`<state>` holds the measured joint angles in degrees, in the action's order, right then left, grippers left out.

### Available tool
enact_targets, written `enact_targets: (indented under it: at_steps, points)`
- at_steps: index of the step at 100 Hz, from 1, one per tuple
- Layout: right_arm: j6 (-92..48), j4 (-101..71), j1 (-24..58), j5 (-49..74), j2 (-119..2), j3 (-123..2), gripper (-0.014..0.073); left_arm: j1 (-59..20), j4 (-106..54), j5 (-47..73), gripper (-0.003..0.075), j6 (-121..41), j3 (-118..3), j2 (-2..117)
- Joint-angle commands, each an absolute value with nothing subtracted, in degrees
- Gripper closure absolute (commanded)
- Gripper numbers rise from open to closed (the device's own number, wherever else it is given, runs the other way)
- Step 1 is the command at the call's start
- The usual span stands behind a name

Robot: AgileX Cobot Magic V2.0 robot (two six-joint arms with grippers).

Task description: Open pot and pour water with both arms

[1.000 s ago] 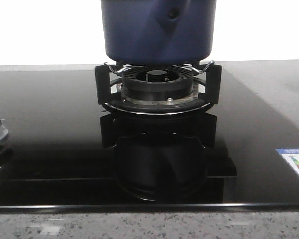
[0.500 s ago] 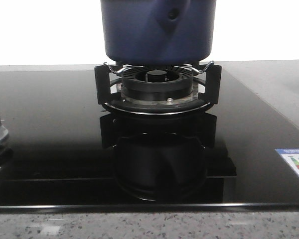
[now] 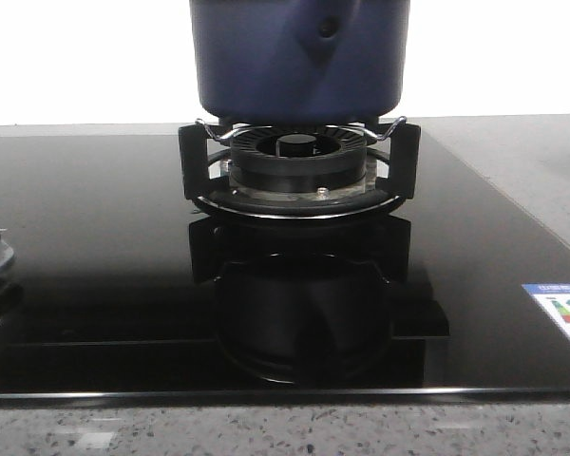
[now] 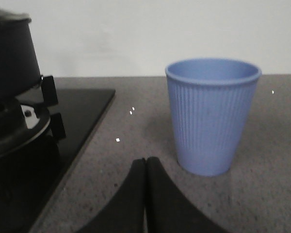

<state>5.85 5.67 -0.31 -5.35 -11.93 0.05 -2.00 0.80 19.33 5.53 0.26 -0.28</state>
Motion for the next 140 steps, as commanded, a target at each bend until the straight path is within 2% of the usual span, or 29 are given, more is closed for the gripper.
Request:
enact_targets:
  at_steps: [1,32,49,140]
  points:
    - [5.78,5.15,-1.58,-4.32,-8.51,0.23,0.0665,-1.78,0.0,16.64,0.0741,6.14,2.64,-1.98]
    - [5.78,4.34,-3.93,11.91,1.42,2.29,0.0665,-1.78,0.0,16.64,0.0741,6.14,2.64,-1.98]
    - [5.78,4.34,-3.93,17.63,1.69,2.29,0.0665,-1.78,0.0,16.64,0.0741,6.14,2.64,-1.98]
    - [5.56,4.52,-3.93,17.88,1.69,2.29,0.0665,-1.78,0.0,16.64,0.074,6.14,2.64,-1.98]
